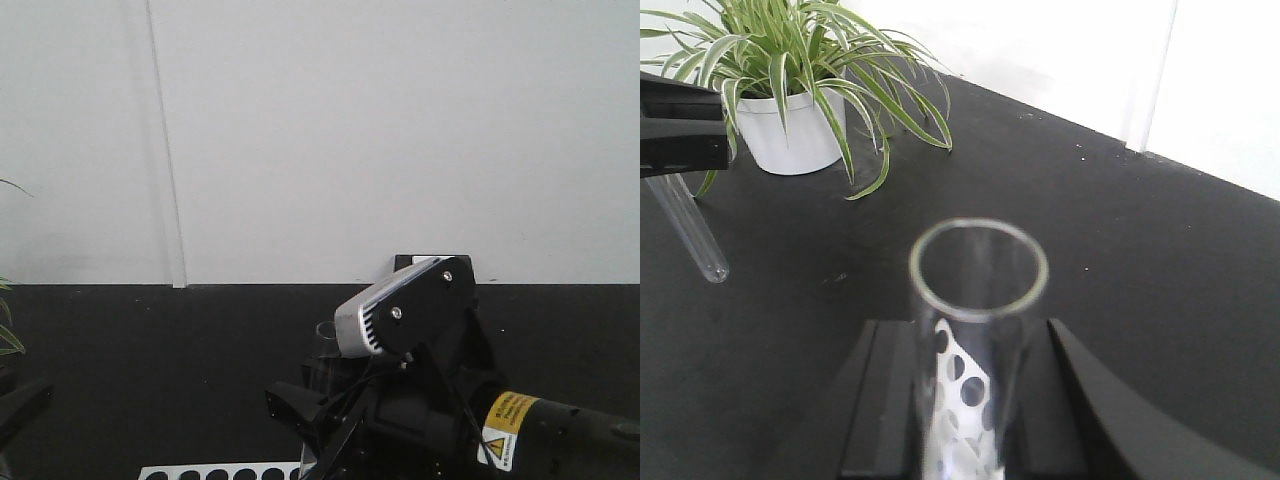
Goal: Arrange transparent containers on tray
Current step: 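Lift the second tube out of the rack with the right gripper, then turn the base away from the rack holding both tubes upright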
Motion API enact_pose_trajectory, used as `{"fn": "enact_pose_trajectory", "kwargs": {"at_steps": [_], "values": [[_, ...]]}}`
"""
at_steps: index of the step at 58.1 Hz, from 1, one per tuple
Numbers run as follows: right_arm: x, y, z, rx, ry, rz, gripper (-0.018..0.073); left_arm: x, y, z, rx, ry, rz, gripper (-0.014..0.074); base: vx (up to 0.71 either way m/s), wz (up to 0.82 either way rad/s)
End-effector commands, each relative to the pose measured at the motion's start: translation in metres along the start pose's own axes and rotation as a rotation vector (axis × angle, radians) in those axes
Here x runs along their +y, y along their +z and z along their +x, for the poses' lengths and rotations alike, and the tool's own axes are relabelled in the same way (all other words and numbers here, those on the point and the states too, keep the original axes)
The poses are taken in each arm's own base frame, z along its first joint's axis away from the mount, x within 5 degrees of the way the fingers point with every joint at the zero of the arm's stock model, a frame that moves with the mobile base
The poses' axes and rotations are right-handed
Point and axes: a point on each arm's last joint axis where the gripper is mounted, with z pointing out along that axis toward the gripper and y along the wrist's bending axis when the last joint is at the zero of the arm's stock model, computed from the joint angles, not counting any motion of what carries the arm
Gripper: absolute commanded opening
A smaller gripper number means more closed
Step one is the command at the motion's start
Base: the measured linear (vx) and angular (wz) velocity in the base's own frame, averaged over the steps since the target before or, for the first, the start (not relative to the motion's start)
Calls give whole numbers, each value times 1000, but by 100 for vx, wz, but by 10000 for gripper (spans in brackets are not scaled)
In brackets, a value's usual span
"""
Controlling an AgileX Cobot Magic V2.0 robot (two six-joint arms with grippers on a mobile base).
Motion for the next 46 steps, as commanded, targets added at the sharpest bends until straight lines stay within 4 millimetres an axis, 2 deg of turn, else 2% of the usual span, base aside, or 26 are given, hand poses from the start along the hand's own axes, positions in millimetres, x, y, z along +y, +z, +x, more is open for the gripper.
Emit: {"fn": "enact_pose_trajectory", "kwargs": {"at_steps": [1, 46], "values": [[-2, -11, -24, -146, -16, 22, 20, -2, -5, -20, -124, -11, 18, 66, 0, 0], [-2, -11, -24, -146, -14, 22, 20, -2, -5, -20, -121, -11, 17, 66, -3, 1]]}}
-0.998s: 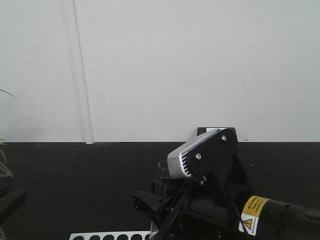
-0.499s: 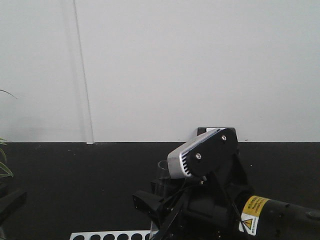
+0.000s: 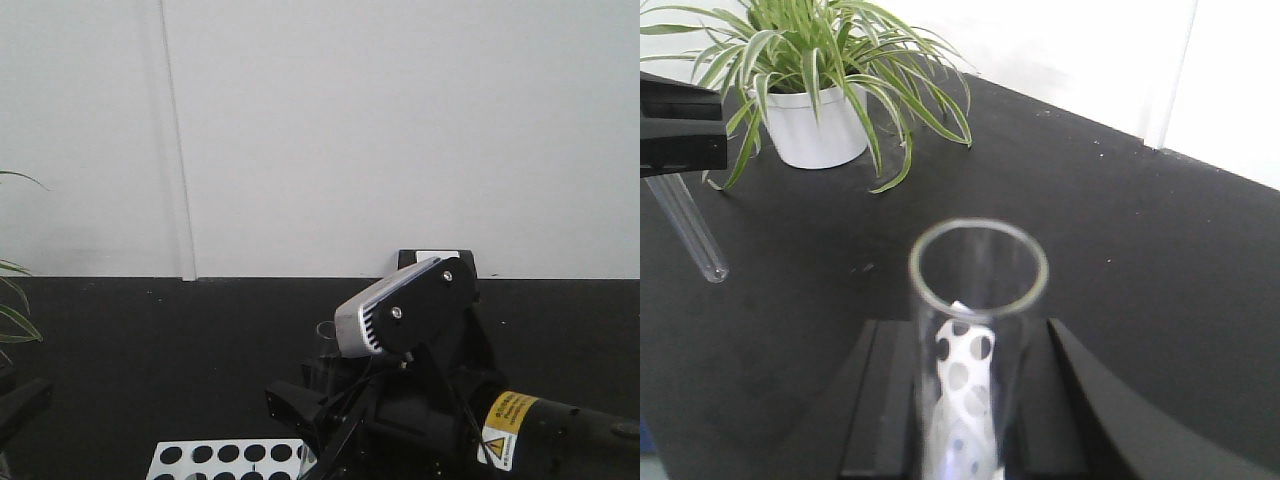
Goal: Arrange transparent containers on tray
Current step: 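Turn the base away from the rack holding both tubes upright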
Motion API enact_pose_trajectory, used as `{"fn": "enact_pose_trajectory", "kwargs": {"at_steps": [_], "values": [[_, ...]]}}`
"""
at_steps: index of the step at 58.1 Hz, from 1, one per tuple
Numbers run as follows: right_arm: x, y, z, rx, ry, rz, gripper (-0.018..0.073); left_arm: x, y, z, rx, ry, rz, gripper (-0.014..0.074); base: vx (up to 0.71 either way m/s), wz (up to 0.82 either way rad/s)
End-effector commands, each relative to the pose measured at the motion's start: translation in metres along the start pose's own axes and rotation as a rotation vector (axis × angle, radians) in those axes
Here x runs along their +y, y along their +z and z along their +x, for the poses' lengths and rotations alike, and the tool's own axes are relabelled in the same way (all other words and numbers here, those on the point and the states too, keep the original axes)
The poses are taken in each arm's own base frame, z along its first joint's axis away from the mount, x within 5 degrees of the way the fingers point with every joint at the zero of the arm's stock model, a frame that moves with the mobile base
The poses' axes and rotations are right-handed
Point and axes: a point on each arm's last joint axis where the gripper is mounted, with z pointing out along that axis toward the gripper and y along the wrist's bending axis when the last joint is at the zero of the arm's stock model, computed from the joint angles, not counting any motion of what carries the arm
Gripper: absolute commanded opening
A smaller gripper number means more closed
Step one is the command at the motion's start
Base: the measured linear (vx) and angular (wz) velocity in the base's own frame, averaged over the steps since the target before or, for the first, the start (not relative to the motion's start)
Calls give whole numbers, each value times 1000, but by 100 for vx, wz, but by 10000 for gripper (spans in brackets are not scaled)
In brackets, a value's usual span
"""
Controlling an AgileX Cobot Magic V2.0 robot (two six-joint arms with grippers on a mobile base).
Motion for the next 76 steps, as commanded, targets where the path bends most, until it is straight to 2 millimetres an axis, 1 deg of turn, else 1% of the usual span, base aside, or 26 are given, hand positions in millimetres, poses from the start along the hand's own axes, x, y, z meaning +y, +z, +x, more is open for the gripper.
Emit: {"fn": "enact_pose_trajectory", "kwargs": {"at_steps": [1, 29, 76], "values": [[-2, -11, -24, -145, -14, 21, 20, -2, -5, -20, -122, -11, 17, 66, -10, 0], [-2, -11, -24, -145, -15, 21, 20, -2, -5, -20, -122, -11, 17, 66, -17, -7], [-2, -11, -24, -145, -14, 21, 20, -2, -5, -19, -120, -11, 17, 66, -25, 0]]}}
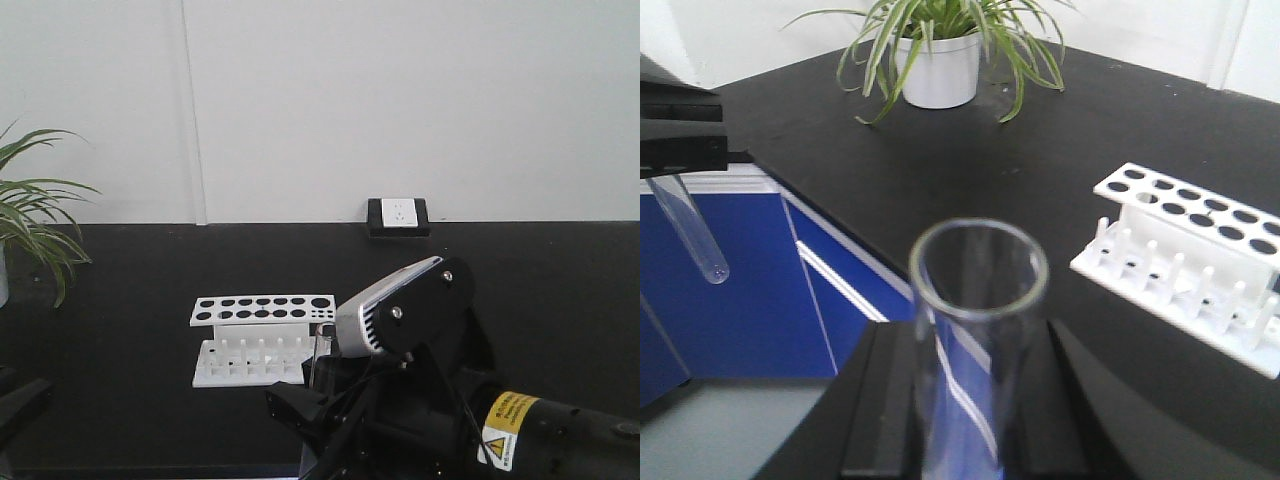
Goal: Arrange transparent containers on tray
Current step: 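Turn the base away from the rack holding both tubes upright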
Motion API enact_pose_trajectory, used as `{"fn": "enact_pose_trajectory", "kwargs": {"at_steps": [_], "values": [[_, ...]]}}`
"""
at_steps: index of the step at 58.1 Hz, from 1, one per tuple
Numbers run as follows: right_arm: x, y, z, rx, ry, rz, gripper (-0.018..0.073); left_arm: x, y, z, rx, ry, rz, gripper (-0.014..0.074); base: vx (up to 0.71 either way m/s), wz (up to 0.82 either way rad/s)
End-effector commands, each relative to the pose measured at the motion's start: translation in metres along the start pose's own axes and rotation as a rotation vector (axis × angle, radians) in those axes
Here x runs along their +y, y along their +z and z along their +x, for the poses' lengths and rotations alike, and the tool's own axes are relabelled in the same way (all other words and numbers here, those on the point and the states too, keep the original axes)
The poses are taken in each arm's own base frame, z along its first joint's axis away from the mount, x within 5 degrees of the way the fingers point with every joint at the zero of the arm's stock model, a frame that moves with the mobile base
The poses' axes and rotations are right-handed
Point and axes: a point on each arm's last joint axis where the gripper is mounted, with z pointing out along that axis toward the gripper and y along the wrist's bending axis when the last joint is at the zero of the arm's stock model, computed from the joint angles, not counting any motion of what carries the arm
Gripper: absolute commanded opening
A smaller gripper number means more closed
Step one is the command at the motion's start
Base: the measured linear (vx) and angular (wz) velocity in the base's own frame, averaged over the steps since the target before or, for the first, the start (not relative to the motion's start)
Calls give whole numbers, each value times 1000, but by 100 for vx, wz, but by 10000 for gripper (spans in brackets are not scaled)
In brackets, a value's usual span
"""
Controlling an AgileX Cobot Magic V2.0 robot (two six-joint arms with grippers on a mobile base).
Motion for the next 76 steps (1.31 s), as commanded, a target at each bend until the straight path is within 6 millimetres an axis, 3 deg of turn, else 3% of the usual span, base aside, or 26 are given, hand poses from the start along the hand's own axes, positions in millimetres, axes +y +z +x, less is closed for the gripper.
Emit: {"fn": "enact_pose_trajectory", "kwargs": {"at_steps": [1, 76], "values": [[-2, -11, -24, -145, -14, 21, 20, -2, -5, -19, -120, -11, 17, 66, -27, 4], [-2, -11, -24, -145, -14, 21, 20, -2, -5, -19, -119, -11, 17, 66, -20, 12]]}}
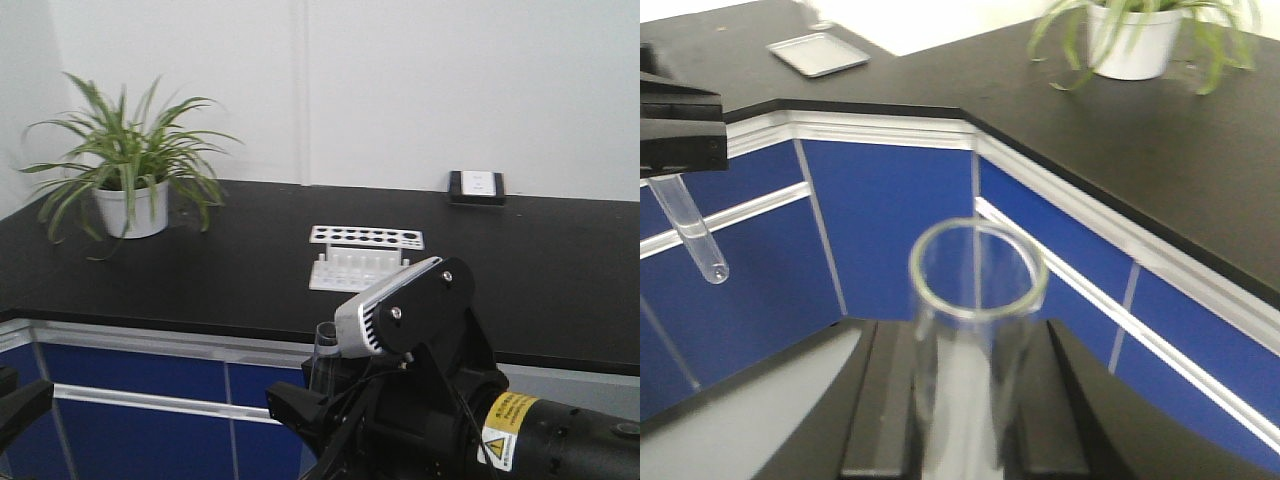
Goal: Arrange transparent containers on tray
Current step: 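Turn the base away from the rack holding both tubes upright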
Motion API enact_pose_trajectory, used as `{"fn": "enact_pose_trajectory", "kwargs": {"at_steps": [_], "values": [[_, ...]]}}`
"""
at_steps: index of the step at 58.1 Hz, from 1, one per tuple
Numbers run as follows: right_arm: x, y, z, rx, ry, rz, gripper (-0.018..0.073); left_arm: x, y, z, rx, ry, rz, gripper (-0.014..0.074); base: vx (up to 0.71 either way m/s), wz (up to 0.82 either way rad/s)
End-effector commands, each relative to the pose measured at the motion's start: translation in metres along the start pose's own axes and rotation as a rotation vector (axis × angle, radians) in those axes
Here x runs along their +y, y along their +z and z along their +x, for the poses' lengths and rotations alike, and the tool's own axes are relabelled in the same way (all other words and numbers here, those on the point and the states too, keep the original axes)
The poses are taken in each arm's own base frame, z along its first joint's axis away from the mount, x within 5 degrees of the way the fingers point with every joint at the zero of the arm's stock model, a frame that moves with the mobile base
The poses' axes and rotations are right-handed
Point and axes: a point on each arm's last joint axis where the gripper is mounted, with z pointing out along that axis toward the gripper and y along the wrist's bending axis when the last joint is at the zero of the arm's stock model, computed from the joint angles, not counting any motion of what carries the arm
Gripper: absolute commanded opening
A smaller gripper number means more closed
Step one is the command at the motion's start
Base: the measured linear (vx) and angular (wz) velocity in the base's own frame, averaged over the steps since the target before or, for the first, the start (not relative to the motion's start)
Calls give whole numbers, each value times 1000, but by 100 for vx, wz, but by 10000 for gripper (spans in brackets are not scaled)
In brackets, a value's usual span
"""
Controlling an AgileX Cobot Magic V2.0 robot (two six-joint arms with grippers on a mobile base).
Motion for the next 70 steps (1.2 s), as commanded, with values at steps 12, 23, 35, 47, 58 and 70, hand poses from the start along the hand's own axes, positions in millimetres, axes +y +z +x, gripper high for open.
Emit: {"fn": "enact_pose_trajectory", "kwargs": {"at_steps": [12, 23, 35, 47, 58, 70], "values": [[-2, -11, -24, -145, -14, 21, 20, -2, -5, -19, -119, -11, 17, 66, -6, 35], [-2, -11, -24, -145, -14, 21, 20, -2, -5, -19, -119, -11, 17, 66, -4, 40], [-2, -11, -24, -145, -14, 21, 20, -2, -5, -19, -119, -11, 17, 66, 0, 49], [-2, -11, -24, -145, -15, 21, 20, -2, -5, -19, -119, -11, 17, 66, 4, 54], [-2, -11, -24, -145, -15, 21, 20, -2, -5, -19, -119, -11, 17, 66, 8, 50], [-2, -11, -24, -145, -15, 21, 20, -2, -5, -19, -119, -11, 17, 66, 13, 52]]}}
